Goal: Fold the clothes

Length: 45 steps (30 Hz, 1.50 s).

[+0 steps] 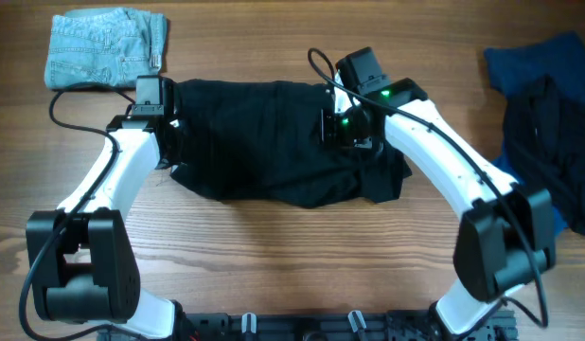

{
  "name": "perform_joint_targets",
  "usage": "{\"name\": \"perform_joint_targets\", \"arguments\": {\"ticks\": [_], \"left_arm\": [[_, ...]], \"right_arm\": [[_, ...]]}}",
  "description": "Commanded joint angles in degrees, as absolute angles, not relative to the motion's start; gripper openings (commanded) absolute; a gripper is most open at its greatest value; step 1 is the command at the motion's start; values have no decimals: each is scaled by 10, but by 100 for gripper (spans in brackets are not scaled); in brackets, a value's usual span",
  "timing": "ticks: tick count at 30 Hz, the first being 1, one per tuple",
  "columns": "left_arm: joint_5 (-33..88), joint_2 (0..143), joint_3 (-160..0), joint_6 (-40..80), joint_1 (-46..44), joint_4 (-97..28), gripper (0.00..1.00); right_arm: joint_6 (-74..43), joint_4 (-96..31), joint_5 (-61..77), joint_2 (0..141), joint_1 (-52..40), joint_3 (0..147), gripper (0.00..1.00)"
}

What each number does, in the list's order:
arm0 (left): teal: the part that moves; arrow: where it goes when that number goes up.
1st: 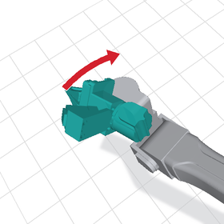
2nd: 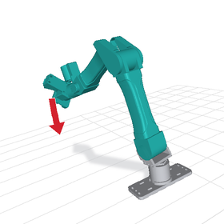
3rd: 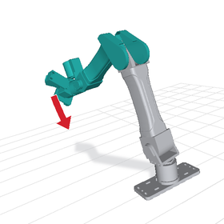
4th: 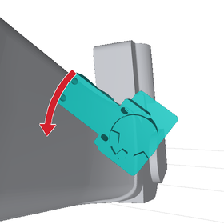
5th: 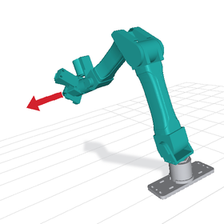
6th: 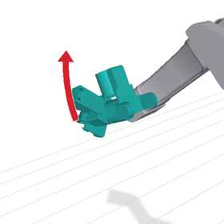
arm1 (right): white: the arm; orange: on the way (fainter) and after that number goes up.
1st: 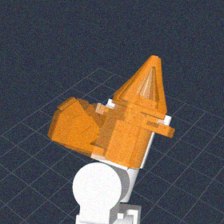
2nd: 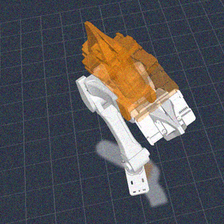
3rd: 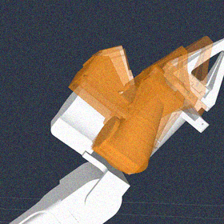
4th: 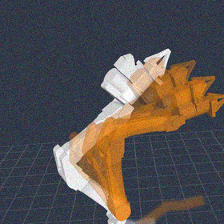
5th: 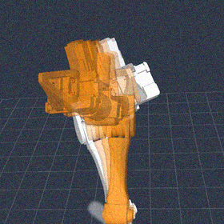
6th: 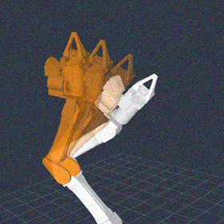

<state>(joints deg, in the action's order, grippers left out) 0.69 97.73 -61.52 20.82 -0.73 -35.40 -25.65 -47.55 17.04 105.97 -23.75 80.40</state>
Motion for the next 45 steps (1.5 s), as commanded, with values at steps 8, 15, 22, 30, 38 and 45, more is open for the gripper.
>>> {"name": "perform_joint_targets", "arguments": {"ticks": [8, 15, 22, 30, 38, 45], "left_arm": [[-55, 983, -624, 199, -4, -352, 8], [-70, 983, -624, 202, -1, -350, 9], [-69, 983, -624, 204, 27, -348, 11], [-39, 983, -624, 203, 23, -345, 19], [-39, 983, -624, 204, 23, -345, 32], [-39, 983, -624, 204, 23, -346, 84]], "right_arm": [[-267, -516, 6, 1152, -198, 809, 26], [-238, -537, -3, 1152, -117, 809, 26], [-225, -568, -4, 1151, -48, 809, 20], [-201, -604, 40, 1074, -49, 809, 23], [-61, -622, 196, 995, -49, 807, 74], [-22, -558, 280, 1027, -49, 713, 77]]}}
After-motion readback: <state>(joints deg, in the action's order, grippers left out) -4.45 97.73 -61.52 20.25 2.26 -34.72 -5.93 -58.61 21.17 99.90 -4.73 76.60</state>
